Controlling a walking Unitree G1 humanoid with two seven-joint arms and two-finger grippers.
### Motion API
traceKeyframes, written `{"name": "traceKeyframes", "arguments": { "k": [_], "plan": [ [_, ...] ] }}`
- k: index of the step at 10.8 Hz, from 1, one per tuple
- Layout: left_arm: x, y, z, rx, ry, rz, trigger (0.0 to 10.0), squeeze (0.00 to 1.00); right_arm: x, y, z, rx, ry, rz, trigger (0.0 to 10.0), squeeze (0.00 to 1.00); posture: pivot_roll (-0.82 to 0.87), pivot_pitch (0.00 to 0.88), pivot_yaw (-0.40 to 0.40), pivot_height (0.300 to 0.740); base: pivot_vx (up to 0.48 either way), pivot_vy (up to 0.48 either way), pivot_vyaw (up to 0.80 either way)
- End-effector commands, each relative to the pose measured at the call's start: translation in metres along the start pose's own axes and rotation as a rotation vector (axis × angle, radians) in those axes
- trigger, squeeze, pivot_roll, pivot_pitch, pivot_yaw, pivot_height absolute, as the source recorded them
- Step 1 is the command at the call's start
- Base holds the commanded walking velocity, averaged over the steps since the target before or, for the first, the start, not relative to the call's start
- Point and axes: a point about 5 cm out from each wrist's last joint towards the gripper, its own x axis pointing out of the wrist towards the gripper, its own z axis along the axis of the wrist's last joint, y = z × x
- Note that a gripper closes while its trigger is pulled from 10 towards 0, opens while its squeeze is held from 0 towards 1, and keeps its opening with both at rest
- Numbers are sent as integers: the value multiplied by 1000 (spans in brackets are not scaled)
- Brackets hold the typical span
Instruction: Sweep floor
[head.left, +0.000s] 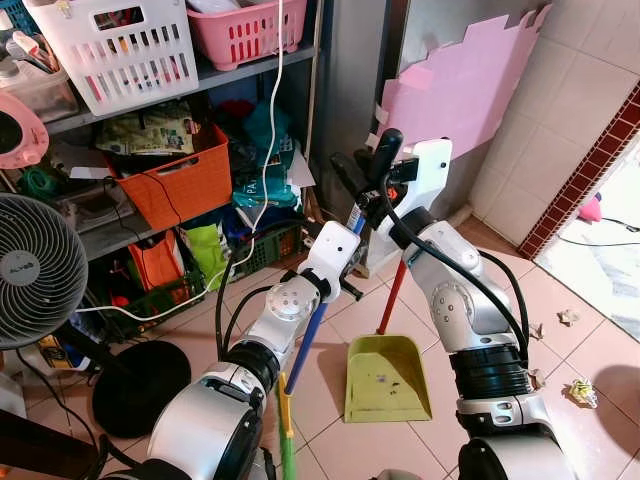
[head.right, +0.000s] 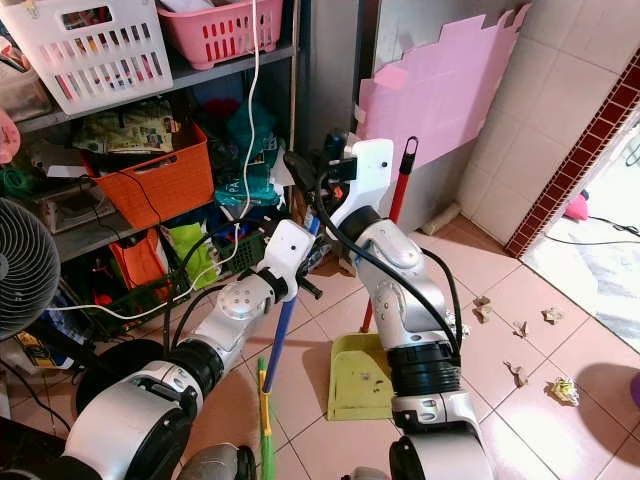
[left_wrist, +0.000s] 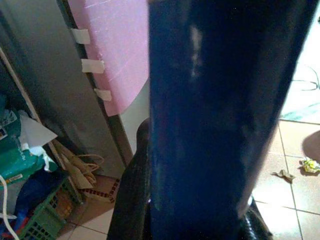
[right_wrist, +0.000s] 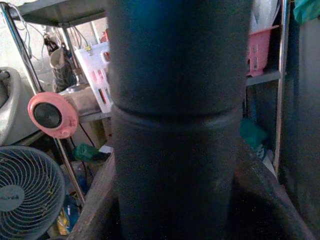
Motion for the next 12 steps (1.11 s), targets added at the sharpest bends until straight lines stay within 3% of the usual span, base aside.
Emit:
{"name": "traceKeyframes", "arguments": {
  "k": [1,2,3,4,9,12],
  "plan": [
    [14,-12,24,-10,-81,-22,0,0,-7,-17,5,8,-6,-73,0,0,-185,0,45,740,0,0,0],
    [14,-10,25,-8,-81,-15,0,0,-8,-18,6,14,-4,-66,4392,0,-183,0,43,740,0,0,0],
    [14,-8,25,-8,-80,-8,0,0,-11,-20,6,20,0,-68,10000,0,-183,0,43,740,0,0,0],
    [13,-8,25,-7,-78,-7,0,0,-13,-21,6,36,-2,-67,10000,1000,-183,0,43,740,0,0,0],
    [12,-9,22,-8,-71,-10,0,0,-21,-35,20,-7,-4,-61,10000,1000,-184,0,43,740,0,0,0],
    [12,-7,21,-6,-67,5,0,0,-33,-29,15,15,46,29,10000,1000,-184,0,41,740,0,0,0]
  ]
}}
